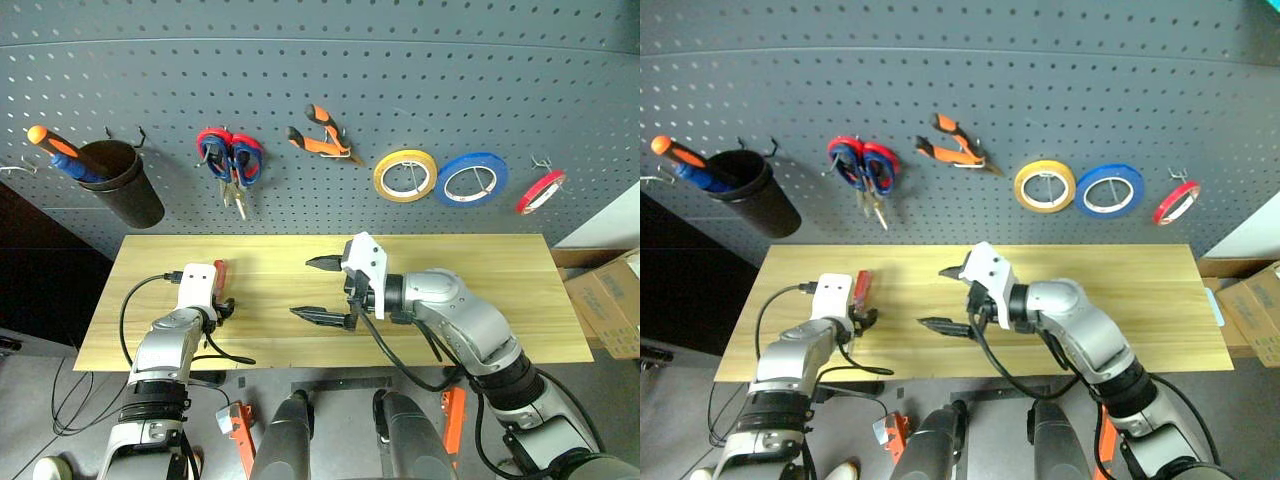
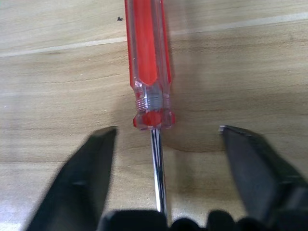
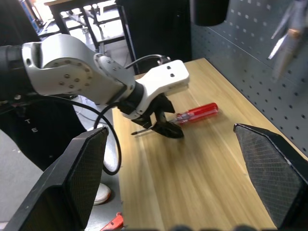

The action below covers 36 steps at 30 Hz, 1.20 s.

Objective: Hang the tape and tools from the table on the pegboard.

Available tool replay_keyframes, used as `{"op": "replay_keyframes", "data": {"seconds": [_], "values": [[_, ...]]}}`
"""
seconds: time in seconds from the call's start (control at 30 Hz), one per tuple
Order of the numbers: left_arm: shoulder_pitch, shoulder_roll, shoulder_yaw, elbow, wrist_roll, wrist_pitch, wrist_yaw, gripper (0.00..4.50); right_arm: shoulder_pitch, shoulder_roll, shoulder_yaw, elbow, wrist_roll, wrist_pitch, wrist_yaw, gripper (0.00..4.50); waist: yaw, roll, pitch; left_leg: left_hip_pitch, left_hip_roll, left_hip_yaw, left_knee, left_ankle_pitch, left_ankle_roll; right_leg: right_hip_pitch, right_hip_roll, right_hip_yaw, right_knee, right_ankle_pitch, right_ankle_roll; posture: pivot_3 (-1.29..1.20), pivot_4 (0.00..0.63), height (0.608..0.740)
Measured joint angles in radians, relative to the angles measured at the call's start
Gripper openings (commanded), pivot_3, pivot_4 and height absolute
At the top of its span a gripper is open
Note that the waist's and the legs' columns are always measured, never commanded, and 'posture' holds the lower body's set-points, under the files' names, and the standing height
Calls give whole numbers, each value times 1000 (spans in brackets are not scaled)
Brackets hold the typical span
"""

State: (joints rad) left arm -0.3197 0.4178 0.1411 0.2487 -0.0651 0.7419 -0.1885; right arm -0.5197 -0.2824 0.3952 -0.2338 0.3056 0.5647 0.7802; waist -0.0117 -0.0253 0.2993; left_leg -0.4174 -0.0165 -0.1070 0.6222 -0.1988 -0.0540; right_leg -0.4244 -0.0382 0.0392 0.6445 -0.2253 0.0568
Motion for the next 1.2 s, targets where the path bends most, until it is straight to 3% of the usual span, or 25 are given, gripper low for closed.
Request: {"op": "replay_keyframes", "data": {"seconds": [0.23, 0.67, 1.2], "values": [[3, 1, 0, -5, 0, 17, 3, 95, -1, 4, -15, 5, 0, 1, 1, 4500, -6, -1, 2, 0, 1, 0, -3, 0, 0, -1, 0, 0, 0, 0, 0, 57, 328, 740], [8, -3, 0, -27, 12, 39, 3, 26, -13, 5, -22, 32, -1, -7, 6, 4500, -14, -1, 3, 0, 1, 1, -5, 0, 0, -1, 0, 0, -1, 0, 0, 66, 296, 740], [184, -224, -66, -306, 46, -132, 144, 26, -17, 11, -175, 12, 88, 17, -21, 4500, 4, -5, 0, -2, 0, 1, -8, 1, -2, -4, -1, 0, -2, 0, 0, 62, 217, 740]]}}
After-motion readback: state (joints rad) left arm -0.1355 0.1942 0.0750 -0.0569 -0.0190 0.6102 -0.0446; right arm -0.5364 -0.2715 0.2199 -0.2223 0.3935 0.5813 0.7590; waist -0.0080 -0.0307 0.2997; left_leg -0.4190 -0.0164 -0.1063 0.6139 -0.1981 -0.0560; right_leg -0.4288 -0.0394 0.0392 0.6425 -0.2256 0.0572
